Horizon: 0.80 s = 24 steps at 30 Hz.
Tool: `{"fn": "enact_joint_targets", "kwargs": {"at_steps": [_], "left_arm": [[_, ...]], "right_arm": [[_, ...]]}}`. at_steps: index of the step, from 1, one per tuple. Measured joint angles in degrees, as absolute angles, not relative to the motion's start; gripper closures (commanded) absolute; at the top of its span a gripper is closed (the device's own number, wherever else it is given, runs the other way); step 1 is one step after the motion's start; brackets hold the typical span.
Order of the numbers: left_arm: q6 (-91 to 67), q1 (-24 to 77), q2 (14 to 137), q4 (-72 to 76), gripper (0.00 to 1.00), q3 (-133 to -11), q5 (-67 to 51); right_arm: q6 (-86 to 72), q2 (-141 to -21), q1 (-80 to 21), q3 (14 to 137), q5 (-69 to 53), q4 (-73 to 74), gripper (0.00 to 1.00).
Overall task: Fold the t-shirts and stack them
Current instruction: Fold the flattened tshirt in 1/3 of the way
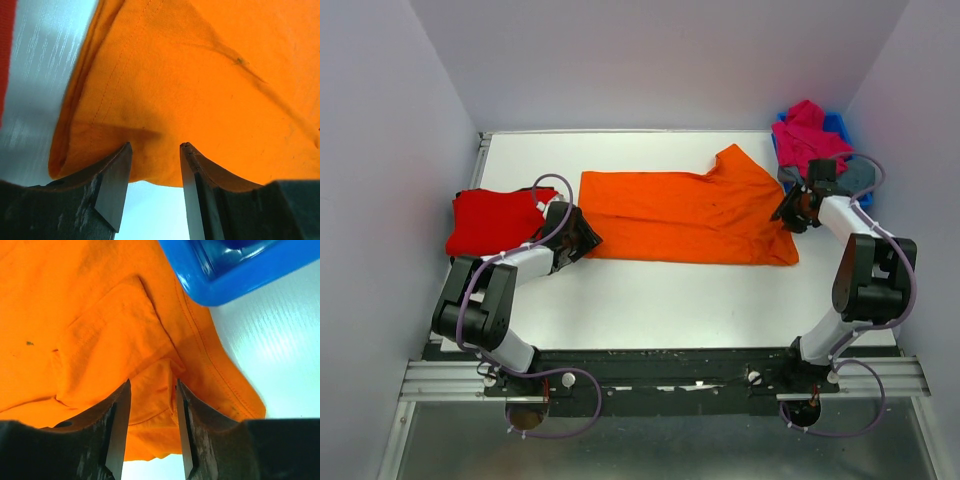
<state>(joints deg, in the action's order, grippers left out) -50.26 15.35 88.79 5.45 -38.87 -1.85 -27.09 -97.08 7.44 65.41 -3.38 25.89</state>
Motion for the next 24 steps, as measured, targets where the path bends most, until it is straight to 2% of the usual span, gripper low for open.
{"fn": "enact_joint_targets", "kwargs": {"at_steps": [4,5,6,11,15,17,22,24], "left_arm": [[-50.2,15.4,88.8,5.5,0.41,-38.9,-1.7],[-50.2,15.4,88.8,5.5,0.41,-38.9,-1.7],[-50.2,15.4,88.8,5.5,0.41,-38.9,-1.7],[-49.9,15.4,88.4,5.1,0.41,-38.8,-0.4],[-49.5,15.4,87.9,4.9,0.41,-38.5,0.6],[-49.4,15.4,87.9,4.8,0.41,-38.5,0.7],[-49.2,15.4,88.0,4.8,0.41,-38.6,0.8],[-49.1,15.4,88.0,4.8,0.41,-38.6,0.8]], "right_arm": [[-26.9,-94.7,7.4,62.0,-2.6,25.8,0.50],[-26.9,-93.5,7.4,60.5,-2.4,25.9,0.44],[-26.9,-92.1,7.4,59.0,-2.3,25.9,0.44],[-26.4,-86.7,7.4,53.3,-1.5,26.3,0.46],[-26.2,-86.6,7.4,53.0,0.4,26.7,0.59],[-26.1,-86.7,7.4,53.0,1.8,26.7,0.60],[-26.1,-88.5,7.4,53.4,4.1,27.2,0.87],[-26.1,-89.4,7.4,53.8,4.8,27.7,0.95]]}}
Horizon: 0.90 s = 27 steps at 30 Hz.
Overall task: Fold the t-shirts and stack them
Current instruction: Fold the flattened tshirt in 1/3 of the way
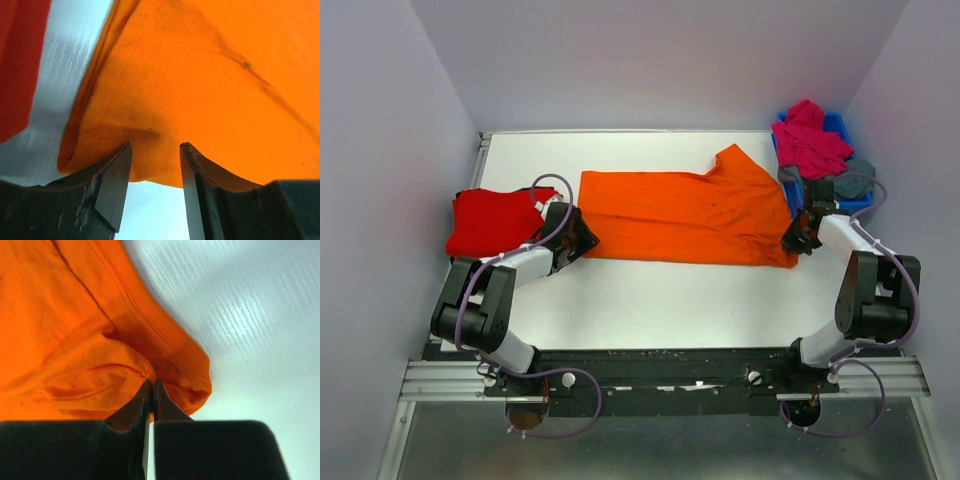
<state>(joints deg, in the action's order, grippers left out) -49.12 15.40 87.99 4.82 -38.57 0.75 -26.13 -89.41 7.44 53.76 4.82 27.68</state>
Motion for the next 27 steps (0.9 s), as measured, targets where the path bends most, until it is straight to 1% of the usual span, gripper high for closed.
{"fn": "enact_joint_targets", "kwargs": {"at_steps": [4,6,8,10,11,13,18,21,24,26,27], "left_arm": [[-49.1,15.4,88.0,4.8,0.41,-38.6,0.8],[-49.0,15.4,88.2,4.8,0.41,-38.7,0.9],[-48.7,15.4,88.7,4.4,0.41,-39.3,1.0],[-48.4,15.4,89.1,4.4,0.41,-39.9,1.2],[-48.3,15.4,89.1,4.4,0.41,-39.9,1.3],[-48.1,15.4,89.1,4.3,0.41,-39.9,1.6],[-47.8,15.4,88.7,3.9,0.41,-39.8,2.3],[-47.7,15.4,88.1,3.7,0.41,-39.6,2.6],[-47.7,15.4,87.4,3.6,0.41,-39.0,2.6],[-47.7,15.4,86.7,3.5,0.41,-38.4,2.7],[-47.7,15.4,86.5,3.5,0.41,-38.3,2.9]], "right_arm": [[-26.6,-90.2,7.4,55.5,6.7,29.2,0.96],[-26.7,-90.9,7.4,57.6,7.9,30.0,0.92],[-26.7,-92.1,7.4,60.1,9.0,30.3,0.78],[-26.9,-93.5,7.4,62.1,10.1,30.8,0.71],[-26.9,-94.0,7.4,62.8,10.5,30.9,0.65],[-27.0,-94.4,7.4,62.9,11.1,31.3,0.56],[-26.9,-91.7,7.4,61.8,12.4,31.9,0.56],[-26.9,-86.4,7.4,59.7,12.1,31.8,0.59],[-27.0,-80.5,7.4,55.7,8.7,30.6,0.60],[-27.4,-77.7,7.4,52.2,5.3,29.7,0.64],[-27.7,-77.3,7.4,50.8,3.9,29.4,0.74]]}}
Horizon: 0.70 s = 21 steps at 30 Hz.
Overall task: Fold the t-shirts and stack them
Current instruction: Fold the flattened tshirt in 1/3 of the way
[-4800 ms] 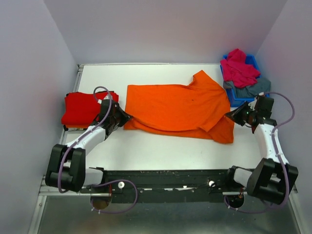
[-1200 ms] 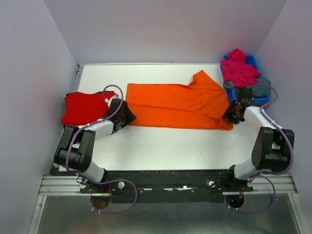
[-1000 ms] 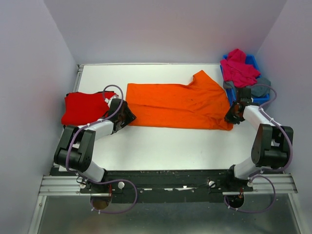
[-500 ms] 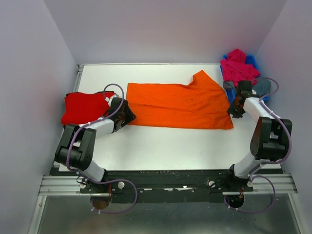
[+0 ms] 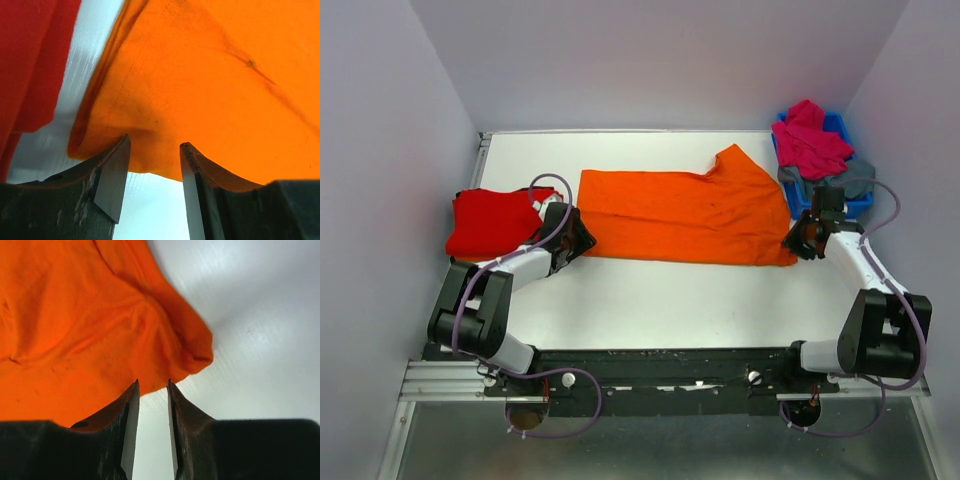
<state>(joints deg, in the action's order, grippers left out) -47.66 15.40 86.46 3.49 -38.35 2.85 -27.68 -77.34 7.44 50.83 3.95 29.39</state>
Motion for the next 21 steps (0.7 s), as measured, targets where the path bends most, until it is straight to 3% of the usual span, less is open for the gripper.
{"fn": "enact_joint_targets", "kwargs": {"at_steps": [1,3,13,20,21], "left_arm": [[-47.6,15.4,86.1,3.5,0.41,-38.2,3.0],[-47.6,15.4,85.9,3.5,0.41,-38.2,3.1],[-47.6,15.4,86.2,2.5,0.41,-38.2,4.5],[-47.6,15.4,87.7,2.5,0.41,-39.4,4.7],[-47.6,15.4,87.8,2.5,0.41,-39.4,4.7]], "right_arm": [[-28.0,-77.4,7.4,49.5,2.7,29.0,0.85],[-28.9,-78.9,7.4,47.9,0.6,28.6,0.99],[-33.2,-91.1,9.0,51.1,2.5,29.7,0.99],[-34.6,-90.3,11.3,51.3,5.8,30.0,0.66],[-34.5,-89.8,11.3,51.3,6.0,29.9,0.66]]}}
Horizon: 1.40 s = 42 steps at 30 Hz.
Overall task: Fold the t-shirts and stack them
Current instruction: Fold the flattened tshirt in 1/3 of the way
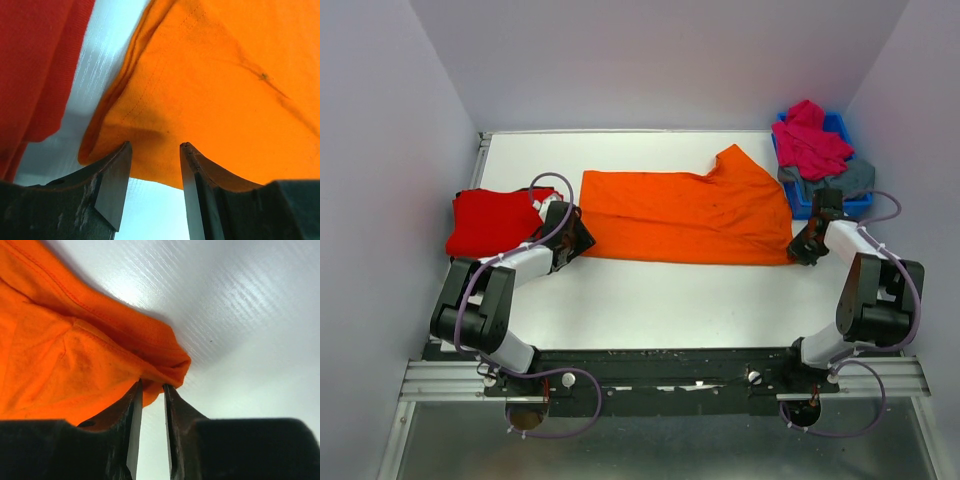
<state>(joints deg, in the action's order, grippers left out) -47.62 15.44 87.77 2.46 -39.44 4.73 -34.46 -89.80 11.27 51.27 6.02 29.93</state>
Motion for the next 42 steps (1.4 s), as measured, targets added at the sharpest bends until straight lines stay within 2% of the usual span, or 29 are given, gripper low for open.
{"fn": "enact_joint_targets", "kwargs": {"at_steps": [8,10,13,15,19,21,25,27,31,36,42], "left_arm": [[-47.6,15.5,87.7,2.5,0.41,-39.4,4.8],[-47.6,15.9,87.2,2.1,0.41,-39.4,4.9],[-47.6,16.8,84.9,1.7,0.41,-38.4,5.8],[-47.6,17.1,83.1,1.5,0.40,-37.8,6.2],[-47.6,17.5,80.5,1.5,0.40,-37.5,6.9],[-47.6,17.5,80.2,1.6,0.40,-37.4,6.9],[-49.0,18.2,78.4,1.2,0.40,-35.7,6.9],[-50.1,18.5,77.4,0.0,0.41,-35.2,6.9],[-54.8,18.6,73.5,-4.9,0.42,-34.0,7.7],[-61.5,18.6,68.7,-11.9,0.44,-33.8,10.6],[-66.1,18.6,70.2,-16.0,0.47,-34.0,13.6]], "right_arm": [[-34.3,-86.5,11.7,51.0,7.6,29.9,0.65],[-34.3,-86.2,11.7,49.9,7.2,29.5,0.59],[-34.5,-86.5,11.7,49.0,6.6,29.5,0.58],[-34.5,-87.4,11.7,49.0,6.0,29.1,0.53],[-34.5,-89.4,11.7,49.0,5.6,28.0,0.53],[-34.5,-89.4,11.7,49.0,5.5,27.5,0.57],[-34.5,-89.4,11.7,48.7,5.5,26.7,0.85],[-34.8,-89.2,11.8,48.2,5.5,26.3,0.86],[-35.2,-86.7,11.9,46.3,5.5,24.9,0.99],[-35.6,-80.8,12.0,43.4,5.3,22.6,0.99],[-35.6,-75.6,12.0,39.9,4.8,19.0,0.99]]}}
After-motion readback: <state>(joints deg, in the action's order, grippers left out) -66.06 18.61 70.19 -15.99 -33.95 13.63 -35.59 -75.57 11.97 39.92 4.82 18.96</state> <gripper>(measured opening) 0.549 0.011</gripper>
